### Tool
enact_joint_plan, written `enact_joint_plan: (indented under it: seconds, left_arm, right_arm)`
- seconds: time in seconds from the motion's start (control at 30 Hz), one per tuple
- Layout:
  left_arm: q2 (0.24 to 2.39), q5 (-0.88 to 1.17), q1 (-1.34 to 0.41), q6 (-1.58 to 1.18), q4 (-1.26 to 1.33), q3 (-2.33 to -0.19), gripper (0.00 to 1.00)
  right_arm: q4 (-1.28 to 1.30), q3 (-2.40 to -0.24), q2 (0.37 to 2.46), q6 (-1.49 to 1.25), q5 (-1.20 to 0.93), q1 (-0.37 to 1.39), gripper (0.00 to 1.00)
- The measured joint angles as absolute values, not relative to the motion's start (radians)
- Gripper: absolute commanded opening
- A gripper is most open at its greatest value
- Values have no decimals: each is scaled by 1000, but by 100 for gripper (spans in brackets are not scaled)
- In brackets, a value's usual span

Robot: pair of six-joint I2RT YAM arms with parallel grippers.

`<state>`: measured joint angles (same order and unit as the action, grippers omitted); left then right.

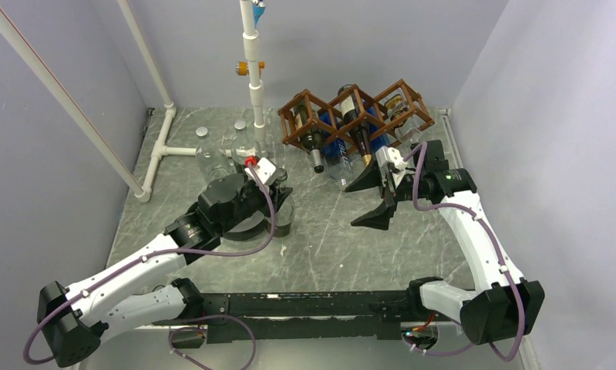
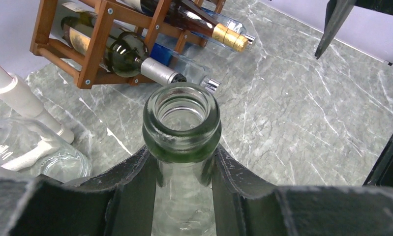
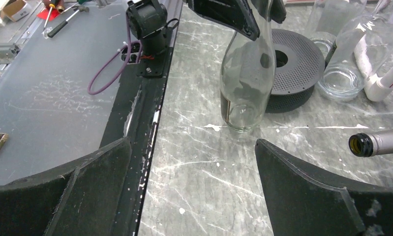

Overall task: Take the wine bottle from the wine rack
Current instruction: Place the wine bottle at the center of the board.

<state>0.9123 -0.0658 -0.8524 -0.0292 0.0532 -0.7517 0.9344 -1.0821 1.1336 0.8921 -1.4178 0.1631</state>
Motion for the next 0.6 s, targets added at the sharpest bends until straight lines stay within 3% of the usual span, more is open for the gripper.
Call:
enact_joint_plan:
  seconds: [0.6]
  left_arm:
    - [912,39,-763,-75,16,-839,0]
  right_arm:
    - [905,-1077,1145,862,-1399,165,100]
